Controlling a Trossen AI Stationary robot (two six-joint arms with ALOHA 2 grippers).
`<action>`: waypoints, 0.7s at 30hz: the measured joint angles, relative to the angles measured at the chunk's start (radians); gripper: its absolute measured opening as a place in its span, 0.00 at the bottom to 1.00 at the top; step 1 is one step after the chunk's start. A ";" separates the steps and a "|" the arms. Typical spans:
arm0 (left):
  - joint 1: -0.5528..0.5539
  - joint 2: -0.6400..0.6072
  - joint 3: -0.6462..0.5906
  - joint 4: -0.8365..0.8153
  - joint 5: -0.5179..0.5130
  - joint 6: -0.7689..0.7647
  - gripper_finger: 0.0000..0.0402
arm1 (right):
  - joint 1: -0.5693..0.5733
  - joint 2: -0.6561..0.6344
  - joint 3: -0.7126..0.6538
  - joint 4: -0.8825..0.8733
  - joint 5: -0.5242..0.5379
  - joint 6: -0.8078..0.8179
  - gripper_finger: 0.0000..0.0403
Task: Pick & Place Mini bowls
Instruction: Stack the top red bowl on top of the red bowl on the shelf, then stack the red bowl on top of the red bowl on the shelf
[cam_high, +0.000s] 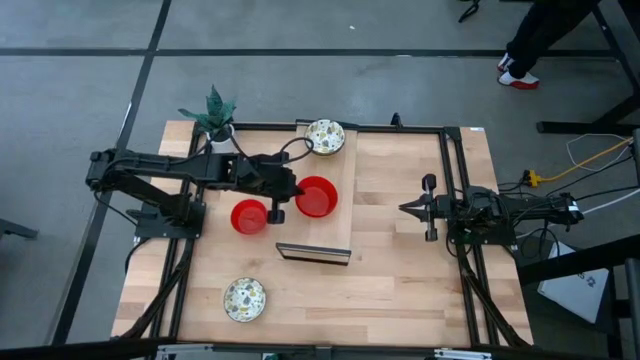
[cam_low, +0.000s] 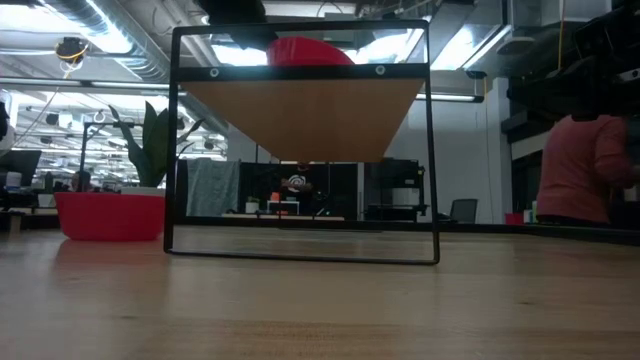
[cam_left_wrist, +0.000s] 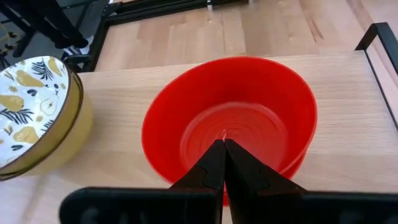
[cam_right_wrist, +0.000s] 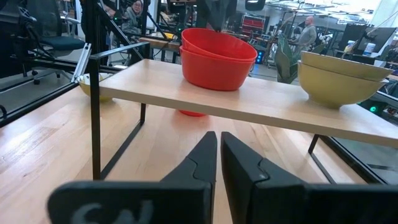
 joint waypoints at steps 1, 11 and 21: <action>0.000 0.000 0.000 0.000 0.000 -0.005 0.00 | 0.000 0.000 0.000 0.000 0.000 0.000 0.06; 0.000 0.006 -0.008 0.006 -0.004 -0.017 0.00 | 0.000 0.000 0.000 0.000 0.000 0.000 0.06; 0.002 -0.020 -0.061 0.061 -0.010 -0.015 0.00 | 0.000 0.000 0.000 0.000 0.000 0.000 0.06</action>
